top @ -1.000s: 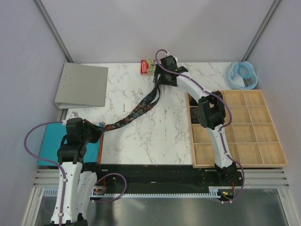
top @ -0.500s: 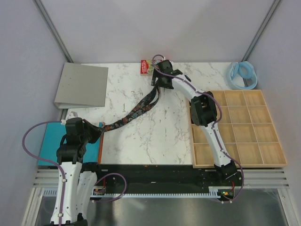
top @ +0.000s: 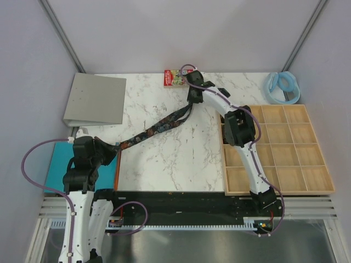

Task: Roll the ties
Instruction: Flatten out the tie at the center of the board.

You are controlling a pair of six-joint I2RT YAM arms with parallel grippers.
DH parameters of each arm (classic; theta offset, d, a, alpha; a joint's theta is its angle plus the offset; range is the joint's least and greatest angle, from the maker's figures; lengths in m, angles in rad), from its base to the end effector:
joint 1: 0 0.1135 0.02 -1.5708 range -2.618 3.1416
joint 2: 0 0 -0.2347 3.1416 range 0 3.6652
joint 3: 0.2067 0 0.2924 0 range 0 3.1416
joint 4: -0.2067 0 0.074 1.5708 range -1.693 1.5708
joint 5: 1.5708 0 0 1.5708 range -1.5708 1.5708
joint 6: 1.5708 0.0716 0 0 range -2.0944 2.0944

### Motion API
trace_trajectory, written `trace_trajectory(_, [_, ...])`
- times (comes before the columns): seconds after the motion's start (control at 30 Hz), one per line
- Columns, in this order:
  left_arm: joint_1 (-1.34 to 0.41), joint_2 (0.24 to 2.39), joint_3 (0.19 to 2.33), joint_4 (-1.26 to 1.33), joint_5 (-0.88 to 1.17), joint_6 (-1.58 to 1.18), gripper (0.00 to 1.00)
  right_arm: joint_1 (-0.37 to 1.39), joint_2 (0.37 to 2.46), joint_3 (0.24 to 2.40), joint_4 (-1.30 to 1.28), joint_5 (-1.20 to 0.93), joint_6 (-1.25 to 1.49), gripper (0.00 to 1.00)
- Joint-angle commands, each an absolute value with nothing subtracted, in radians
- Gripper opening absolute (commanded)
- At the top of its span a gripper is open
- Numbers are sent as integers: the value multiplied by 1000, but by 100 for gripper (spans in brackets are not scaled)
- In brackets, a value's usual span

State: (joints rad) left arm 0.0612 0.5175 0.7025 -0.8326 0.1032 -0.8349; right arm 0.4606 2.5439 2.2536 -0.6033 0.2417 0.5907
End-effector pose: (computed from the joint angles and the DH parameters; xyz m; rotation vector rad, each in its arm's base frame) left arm 0.2022 0.0050 0.2536 -0.9299 2.0692 -0.5341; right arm 0.5409 0.2493 0.1093 0.2622 2.4225 0.1744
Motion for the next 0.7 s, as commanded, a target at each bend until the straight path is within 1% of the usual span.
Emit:
trace_trajectory(0.0, [66, 492, 749, -836, 130, -804, 2, 411, 2415, 2264, -695, 353, 516, 0])
trace_trajectory(0.1, [66, 480, 746, -839, 169, -828, 2, 397, 2379, 2330, -820, 408, 451, 0])
trace_trajectory(0.2, [66, 474, 733, -838, 198, -856, 2, 382, 2326, 2319, -917, 463, 401, 0])
trace_trajectory(0.3, [66, 482, 719, -830, 210, -873, 2, 379, 2324, 2321, -1001, 523, 347, 0])
trace_trajectory(0.43, [66, 567, 675, -801, 227, -859, 2, 379, 2411, 2404, -1115, 534, 302, 0])
trace_trajectory(0.53, [66, 623, 629, -755, 241, -841, 2, 385, 2499, 2439, -1146, 532, 270, 0])
trace_trajectory(0.67, [66, 739, 603, -709, 242, -813, 3, 385, 2611, 2494, -1170, 545, 246, 6])
